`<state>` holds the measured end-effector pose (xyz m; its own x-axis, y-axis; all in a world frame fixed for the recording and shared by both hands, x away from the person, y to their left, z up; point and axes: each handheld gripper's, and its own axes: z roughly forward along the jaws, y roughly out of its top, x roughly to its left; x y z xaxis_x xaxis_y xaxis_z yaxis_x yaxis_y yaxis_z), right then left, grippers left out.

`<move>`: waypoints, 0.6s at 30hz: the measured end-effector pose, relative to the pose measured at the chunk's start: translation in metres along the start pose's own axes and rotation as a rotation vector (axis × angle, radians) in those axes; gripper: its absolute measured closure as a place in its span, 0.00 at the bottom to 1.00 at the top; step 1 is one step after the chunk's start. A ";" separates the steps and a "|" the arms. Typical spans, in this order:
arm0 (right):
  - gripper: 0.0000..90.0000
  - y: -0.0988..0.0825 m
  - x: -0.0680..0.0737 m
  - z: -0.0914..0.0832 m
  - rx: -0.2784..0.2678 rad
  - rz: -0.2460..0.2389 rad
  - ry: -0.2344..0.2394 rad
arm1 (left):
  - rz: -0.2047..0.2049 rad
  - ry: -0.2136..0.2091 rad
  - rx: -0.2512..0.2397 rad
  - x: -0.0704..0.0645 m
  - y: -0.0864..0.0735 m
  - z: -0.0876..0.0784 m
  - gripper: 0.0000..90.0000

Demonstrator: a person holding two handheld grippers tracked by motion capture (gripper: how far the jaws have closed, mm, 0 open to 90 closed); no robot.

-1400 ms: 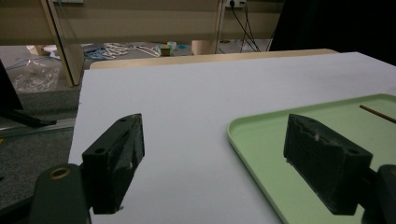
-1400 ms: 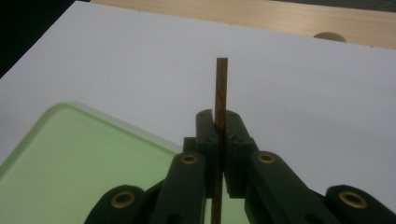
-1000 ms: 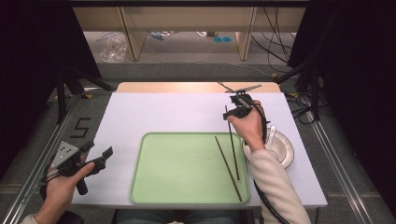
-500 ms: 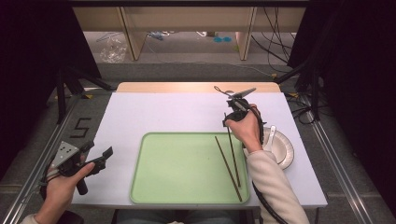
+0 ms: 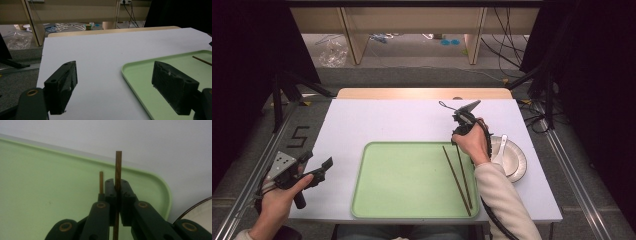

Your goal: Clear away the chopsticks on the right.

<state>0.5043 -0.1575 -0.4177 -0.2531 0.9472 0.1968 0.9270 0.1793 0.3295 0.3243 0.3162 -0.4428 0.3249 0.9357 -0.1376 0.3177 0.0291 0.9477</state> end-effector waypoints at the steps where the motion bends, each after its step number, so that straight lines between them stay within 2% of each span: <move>1: 0.97 -0.001 0.001 0.001 0.014 0.020 -0.003 | 0.001 -0.001 0.000 0.000 0.000 0.000 0.23; 2: 0.97 -0.001 -0.001 0.002 0.012 -0.005 0.001 | 0.001 -0.001 -0.001 0.000 0.000 0.000 0.23; 3: 0.97 -0.001 -0.001 0.003 0.019 -0.011 -0.003 | 0.001 -0.001 -0.001 0.000 0.000 0.000 0.23; 4: 0.97 -0.002 0.000 0.006 0.012 0.011 -0.004 | 0.001 -0.001 0.000 0.000 0.000 0.000 0.23; 5: 0.97 -0.002 0.000 0.007 0.027 0.005 -0.003 | 0.001 -0.002 0.000 0.000 0.000 0.000 0.23; 6: 0.97 -0.002 0.001 0.006 0.061 0.019 -0.008 | 0.001 -0.002 0.000 0.000 0.000 0.000 0.23; 7: 0.97 -0.002 0.002 0.007 0.068 0.024 -0.008 | 0.002 -0.001 -0.001 0.000 0.000 0.000 0.23; 12: 0.97 -0.003 0.002 0.011 0.088 0.011 -0.009 | 0.000 0.000 0.000 0.000 0.000 0.000 0.23; 15: 0.95 -0.005 0.001 0.014 0.094 0.012 -0.023 | -0.001 -0.001 0.000 0.000 0.000 0.000 0.23; 16: 0.91 -0.005 0.002 0.014 0.112 0.018 -0.023 | -0.001 -0.001 0.000 0.000 0.000 0.000 0.23; 17: 0.86 -0.007 0.001 0.015 0.107 0.014 -0.020 | 0.001 -0.001 -0.002 0.000 0.000 0.000 0.23; 18: 0.86 -0.007 0.001 0.015 0.107 0.014 -0.020 | 0.001 -0.001 -0.002 0.000 0.000 0.000 0.23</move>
<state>0.5021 -0.1536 -0.4339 -0.2356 0.9548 0.1813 0.9548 0.1927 0.2262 0.3242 0.3165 -0.4426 0.3263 0.9352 -0.1372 0.3158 0.0290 0.9484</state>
